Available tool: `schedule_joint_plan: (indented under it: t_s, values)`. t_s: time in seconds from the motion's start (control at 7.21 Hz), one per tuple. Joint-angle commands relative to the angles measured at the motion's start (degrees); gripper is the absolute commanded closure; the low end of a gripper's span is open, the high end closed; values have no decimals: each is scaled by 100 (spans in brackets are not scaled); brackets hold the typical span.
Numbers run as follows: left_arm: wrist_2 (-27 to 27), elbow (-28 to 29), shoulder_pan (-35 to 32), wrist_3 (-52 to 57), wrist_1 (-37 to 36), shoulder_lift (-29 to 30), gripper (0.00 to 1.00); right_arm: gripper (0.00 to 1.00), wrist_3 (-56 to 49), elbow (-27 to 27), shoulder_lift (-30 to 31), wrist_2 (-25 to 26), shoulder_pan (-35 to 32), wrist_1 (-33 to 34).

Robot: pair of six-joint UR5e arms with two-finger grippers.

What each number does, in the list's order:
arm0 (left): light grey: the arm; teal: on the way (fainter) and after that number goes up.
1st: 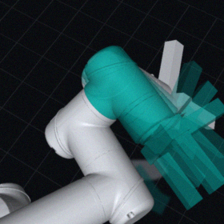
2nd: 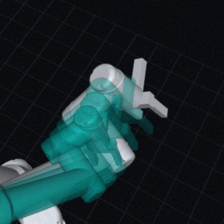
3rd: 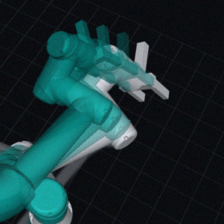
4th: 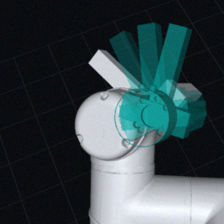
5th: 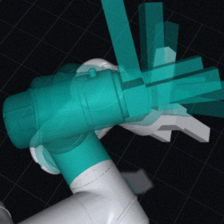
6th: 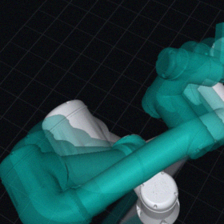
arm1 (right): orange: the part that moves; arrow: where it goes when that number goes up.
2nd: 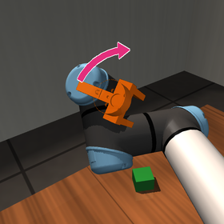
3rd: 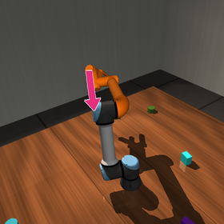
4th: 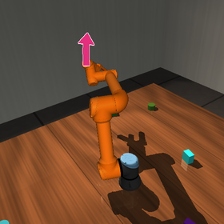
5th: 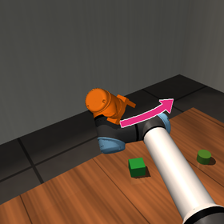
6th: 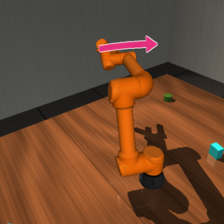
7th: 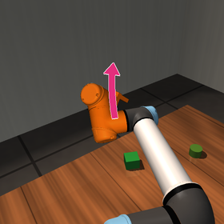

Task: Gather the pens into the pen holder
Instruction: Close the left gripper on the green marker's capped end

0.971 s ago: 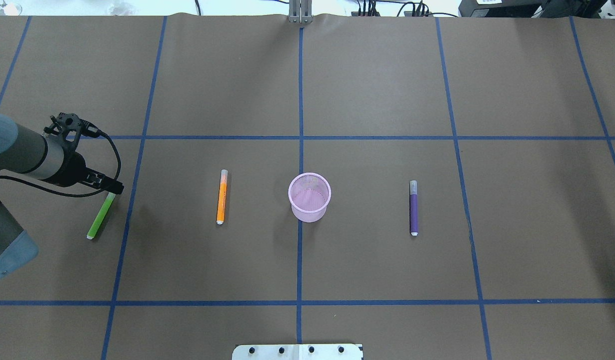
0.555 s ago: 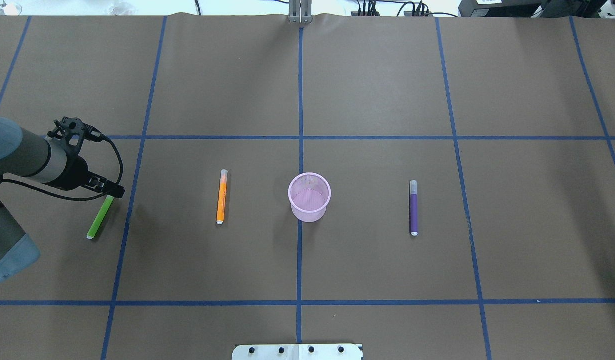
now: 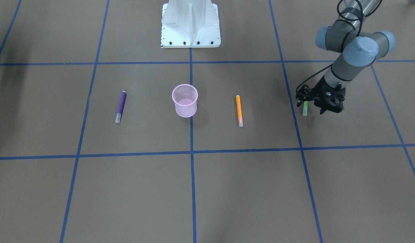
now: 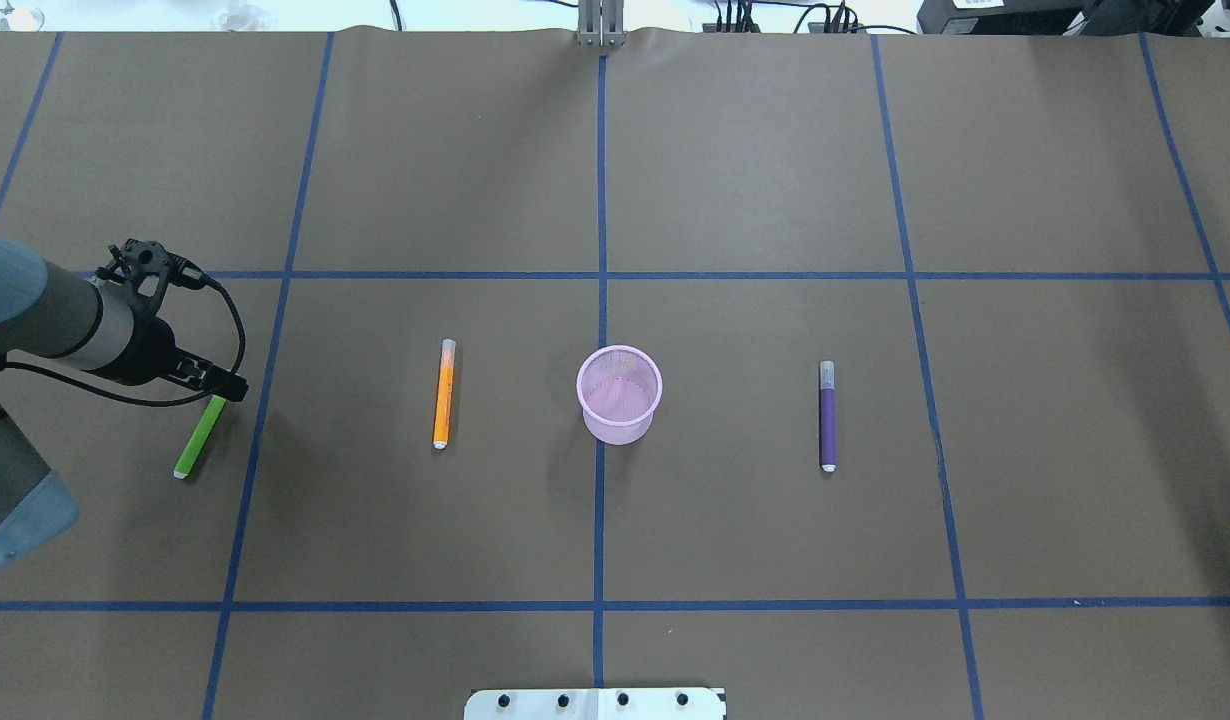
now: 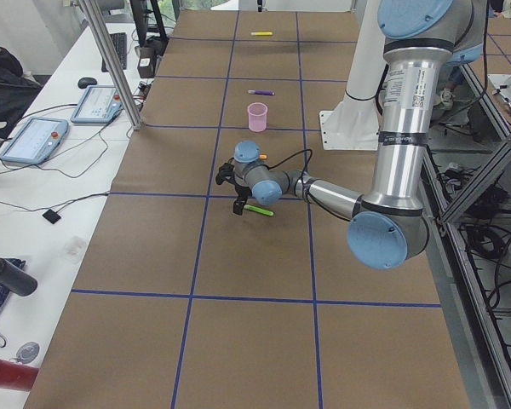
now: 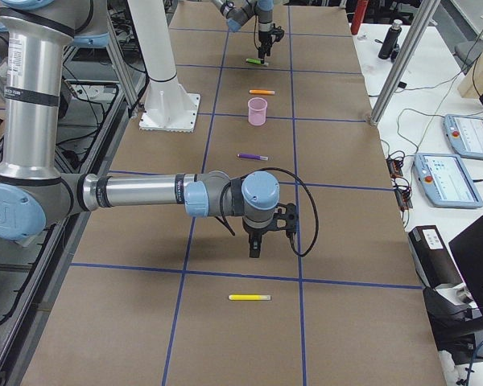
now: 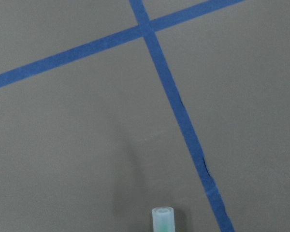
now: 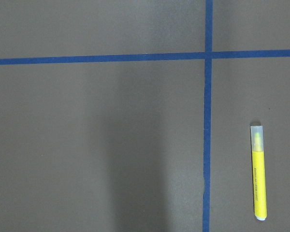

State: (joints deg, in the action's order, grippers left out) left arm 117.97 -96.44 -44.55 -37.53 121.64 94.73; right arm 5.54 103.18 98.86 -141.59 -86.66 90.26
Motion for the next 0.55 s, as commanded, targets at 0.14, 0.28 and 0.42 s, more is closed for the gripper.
schedule_joint_plan:
  t_s: [0.14, 0.28, 0.42]
  values:
    - [-2, -6, 25, 9, -157, -25, 28, 0, 0, 0, -7, -9, -8, 0]
    - [-10, -7, 34, 9, -158, -16, 32, 0, 0, 0, -16, 0, -8, 0]
    - [-2, -7, 34, 9, -167, -7, 32, 0, 0, 0, -16, 0, -8, 0]
